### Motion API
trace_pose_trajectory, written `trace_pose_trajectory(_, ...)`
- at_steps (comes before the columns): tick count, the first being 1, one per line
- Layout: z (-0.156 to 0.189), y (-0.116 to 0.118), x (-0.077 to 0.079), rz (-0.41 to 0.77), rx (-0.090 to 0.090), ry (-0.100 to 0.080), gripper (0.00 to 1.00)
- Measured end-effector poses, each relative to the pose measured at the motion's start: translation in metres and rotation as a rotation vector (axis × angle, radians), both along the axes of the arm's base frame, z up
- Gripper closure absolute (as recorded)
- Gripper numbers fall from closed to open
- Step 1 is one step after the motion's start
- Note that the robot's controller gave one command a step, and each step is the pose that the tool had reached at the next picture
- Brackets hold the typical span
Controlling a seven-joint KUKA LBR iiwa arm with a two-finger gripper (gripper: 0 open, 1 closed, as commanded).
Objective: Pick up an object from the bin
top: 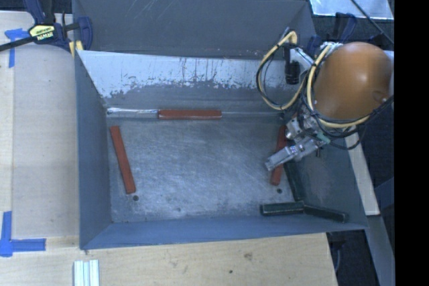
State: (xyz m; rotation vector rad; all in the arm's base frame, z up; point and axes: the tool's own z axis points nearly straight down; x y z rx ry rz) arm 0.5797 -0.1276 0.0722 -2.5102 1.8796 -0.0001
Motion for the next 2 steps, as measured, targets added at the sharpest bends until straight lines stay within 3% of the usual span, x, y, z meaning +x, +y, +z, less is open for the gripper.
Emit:
trace_pose_trajectory(1,0.0034,0.0058,0.0022,-0.001,0.009,-0.004,1.00)
trace_pose_trajectory(2,0.0017,0.0029,0.0013,0.000,0.003,-0.003,0.00)
